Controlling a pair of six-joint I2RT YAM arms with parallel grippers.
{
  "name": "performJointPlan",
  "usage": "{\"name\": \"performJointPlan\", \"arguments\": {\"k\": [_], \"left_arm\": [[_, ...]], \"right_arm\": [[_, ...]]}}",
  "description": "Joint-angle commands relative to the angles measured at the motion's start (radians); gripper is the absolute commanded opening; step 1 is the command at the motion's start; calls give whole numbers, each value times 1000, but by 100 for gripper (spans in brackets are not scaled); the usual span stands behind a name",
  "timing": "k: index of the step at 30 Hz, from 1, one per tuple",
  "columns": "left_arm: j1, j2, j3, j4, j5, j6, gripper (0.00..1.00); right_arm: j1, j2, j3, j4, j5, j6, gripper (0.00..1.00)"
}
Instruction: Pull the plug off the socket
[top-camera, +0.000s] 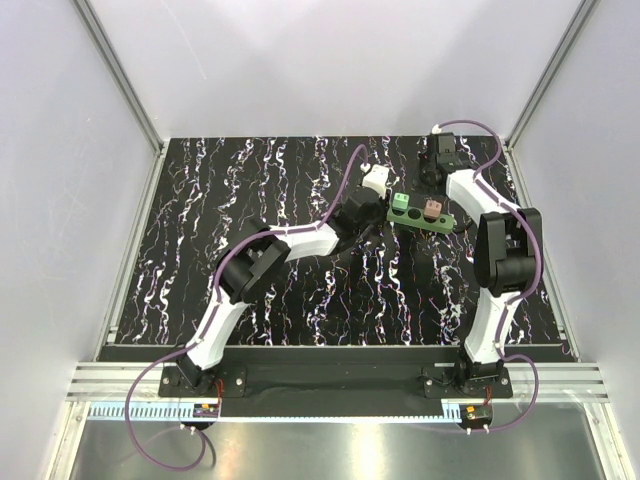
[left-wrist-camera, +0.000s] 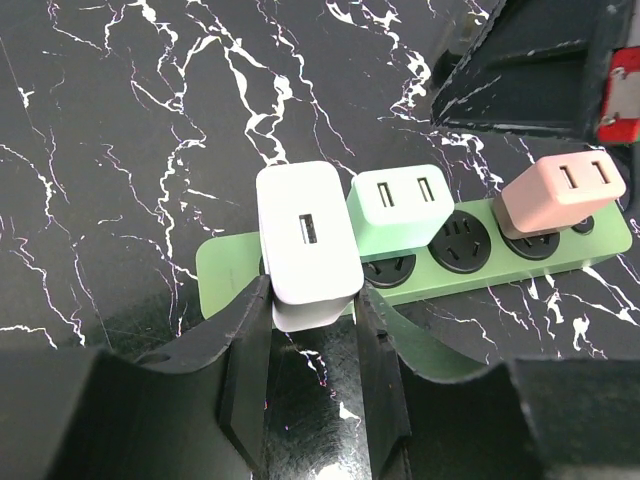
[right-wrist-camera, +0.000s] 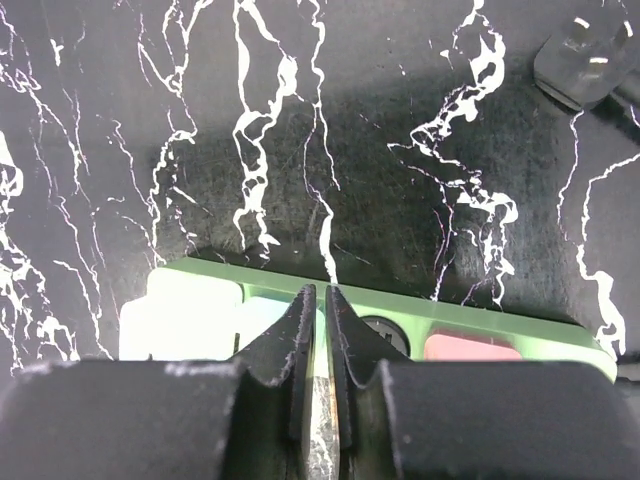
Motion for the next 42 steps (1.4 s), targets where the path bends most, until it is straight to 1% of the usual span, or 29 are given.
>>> {"name": "performJointPlan", "arguments": {"k": [1,5,9,11,16,26,42], "left_arm": [[-4,-87,15,123,-3,-26,0],[-5,-70,35,117,11,-33,0],[-7,-64,53,105,6,-29,0],[-7,-64,55,106,6,-26,0],[-7,-66,52,106,5,-24,0],[-7,-67,49,112,5,-12,0],[-7,-69,53,125,12,-10,0]], "right_arm": [[10,-61,-56,1,-10,1,14],[13,-54,-68,-26,-30,7,12],[24,-78,-67,-43,-8,1,14],[24,-92,-71,-51,3,0,17],[24,-88,-76,-77,4,-4,18],[24,-49,-93,-80,36,-22,19],[24,49,-59,-85,16,-17,18]]}}
